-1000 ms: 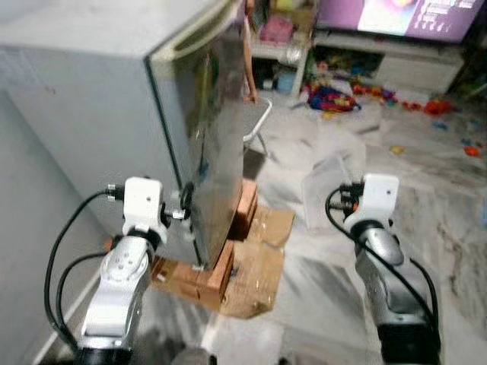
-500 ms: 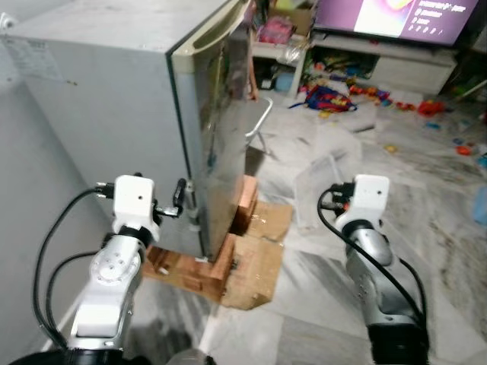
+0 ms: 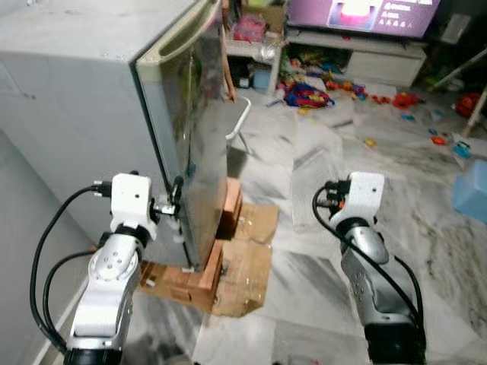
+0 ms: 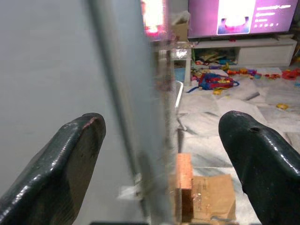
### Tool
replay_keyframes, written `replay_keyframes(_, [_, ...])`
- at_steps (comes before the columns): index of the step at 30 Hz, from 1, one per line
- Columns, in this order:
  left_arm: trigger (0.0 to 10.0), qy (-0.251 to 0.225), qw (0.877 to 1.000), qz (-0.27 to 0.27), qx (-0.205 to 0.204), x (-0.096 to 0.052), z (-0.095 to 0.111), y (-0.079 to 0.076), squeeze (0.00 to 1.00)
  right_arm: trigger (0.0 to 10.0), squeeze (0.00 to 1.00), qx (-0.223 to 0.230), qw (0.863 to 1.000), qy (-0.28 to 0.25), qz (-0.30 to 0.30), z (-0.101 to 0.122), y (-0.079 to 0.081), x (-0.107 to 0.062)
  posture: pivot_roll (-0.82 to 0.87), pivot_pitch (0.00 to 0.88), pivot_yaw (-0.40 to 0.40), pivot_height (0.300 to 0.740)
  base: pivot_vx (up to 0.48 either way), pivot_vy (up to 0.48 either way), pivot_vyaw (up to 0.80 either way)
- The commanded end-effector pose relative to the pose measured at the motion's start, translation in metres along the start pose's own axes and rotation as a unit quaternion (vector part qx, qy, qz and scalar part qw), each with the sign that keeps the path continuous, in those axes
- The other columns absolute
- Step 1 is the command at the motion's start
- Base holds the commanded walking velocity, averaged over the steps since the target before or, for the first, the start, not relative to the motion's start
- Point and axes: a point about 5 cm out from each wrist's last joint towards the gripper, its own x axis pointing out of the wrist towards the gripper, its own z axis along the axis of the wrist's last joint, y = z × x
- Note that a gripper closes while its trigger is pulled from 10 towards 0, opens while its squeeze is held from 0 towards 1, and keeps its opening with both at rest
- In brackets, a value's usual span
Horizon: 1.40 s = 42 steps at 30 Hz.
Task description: Restocking fridge
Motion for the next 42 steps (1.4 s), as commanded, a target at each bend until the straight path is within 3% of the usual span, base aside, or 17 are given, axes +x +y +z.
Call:
replay_keyframes(1, [10.0, -0.005, 1.000, -0.004, 0.006, 0.000, 0.003, -0.003, 0.00, 10.0, 0.00, -0.002, 1.000, -0.009, -0.004, 0.007, -0.002, 0.001, 0.05, 0.004, -0.008, 0.740, 0.304, 0.000, 0.00])
replay_keyframes(12, [10.0, -0.006, 1.000, 0.001, 0.005, 0.005, 0.004, -0.004, 0.00, 10.0, 0.00, 0.000, 1.000, -0.009, -0.004, 0.008, -0.003, 0.002, 0.04, 0.000, -0.008, 0.740, 0.298, 0.000, 0.00])
replay_keyframes(19, [10.0, -0.010, 1.000, -0.015, -0.009, 0.009, 0.005, -0.012, 0.00, 10.0, 0.00, -0.004, 1.000, -0.009, -0.008, 0.007, -0.006, 0.001, 0.04, 0.000, -0.006, 0.740, 0.168, 0.000, 0.00])
replay_keyframes(32, [10.0, 0.022, 0.999, 0.014, -0.032, 0.000, -0.008, -0.005, 0.00, 10.0, 0.00, -0.006, 1.000, 0.023, -0.004, -0.002, -0.011, -0.009, 0.04, 0.005, -0.013, 0.740, 0.000, 0.000, 0.00])
replay_keyframes(36, [10.0, 0.031, 0.999, 0.008, -0.034, 0.006, -0.011, -0.007, 0.00, 10.0, 0.00, 0.000, 0.999, 0.042, 0.000, -0.006, -0.013, -0.017, 0.03, 0.011, -0.014, 0.740, 0.000, 0.000, 0.00])
replay_keyframes(42, [10.0, 0.048, 0.998, -0.021, -0.038, 0.027, -0.017, -0.017, 0.00, 10.0, 0.00, -0.006, 0.998, 0.059, -0.032, -0.008, -0.029, -0.045, -0.01, 0.017, -0.007, 0.740, 0.000, 0.000, 0.00])
